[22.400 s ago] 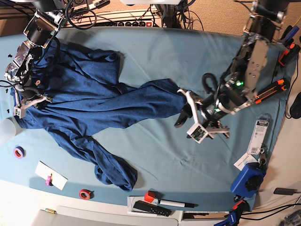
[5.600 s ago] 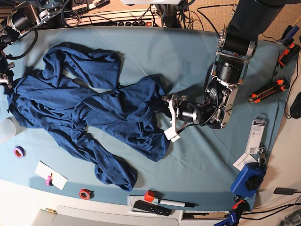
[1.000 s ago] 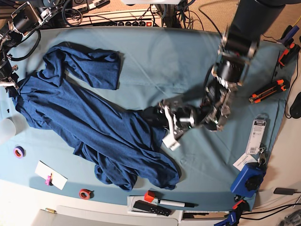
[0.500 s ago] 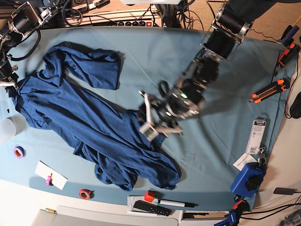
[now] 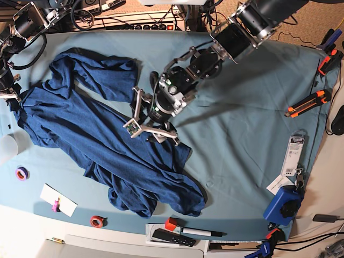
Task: Layout the t-shirt on the table in an organized manner, then fold the t-shirt properly
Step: 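Release the fabric and raise the left gripper over the t-shirt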
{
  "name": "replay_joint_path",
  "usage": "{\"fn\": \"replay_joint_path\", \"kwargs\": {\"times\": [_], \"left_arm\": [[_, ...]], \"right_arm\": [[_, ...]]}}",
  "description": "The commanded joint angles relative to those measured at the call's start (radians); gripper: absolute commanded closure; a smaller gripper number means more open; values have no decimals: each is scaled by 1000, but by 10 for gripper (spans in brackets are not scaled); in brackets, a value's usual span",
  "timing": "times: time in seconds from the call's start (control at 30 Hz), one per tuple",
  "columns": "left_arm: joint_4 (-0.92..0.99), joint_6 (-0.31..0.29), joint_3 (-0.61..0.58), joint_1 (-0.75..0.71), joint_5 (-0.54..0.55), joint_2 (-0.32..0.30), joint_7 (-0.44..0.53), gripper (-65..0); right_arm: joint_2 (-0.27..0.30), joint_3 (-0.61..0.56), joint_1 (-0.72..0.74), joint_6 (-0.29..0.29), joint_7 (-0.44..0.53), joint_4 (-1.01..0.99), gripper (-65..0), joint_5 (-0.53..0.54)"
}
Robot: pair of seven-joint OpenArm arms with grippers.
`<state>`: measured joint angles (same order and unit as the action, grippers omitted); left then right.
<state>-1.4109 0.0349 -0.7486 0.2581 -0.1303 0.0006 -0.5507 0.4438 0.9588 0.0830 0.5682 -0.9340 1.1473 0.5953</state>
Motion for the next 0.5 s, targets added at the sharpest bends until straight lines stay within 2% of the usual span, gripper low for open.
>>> {"fn": "replay_joint_path", "kwargs": {"times": [0.0,0.13,0.3,0.47], "left_arm": [[-17,16,3,13,-5,19,21,-369],[-13,35,3,5,-41,38,28,-369],[-13,100,6,5,-94,38,44,-369],[9,100,6,5,-94,39,48,-369]], "right_arm": [[30,3,11,3,26,18,0,17],[30,3,11,3,24,18,0,17],[30,3,11,3,21,18,0,17],[30,3,11,3,18,18,0,17]]}}
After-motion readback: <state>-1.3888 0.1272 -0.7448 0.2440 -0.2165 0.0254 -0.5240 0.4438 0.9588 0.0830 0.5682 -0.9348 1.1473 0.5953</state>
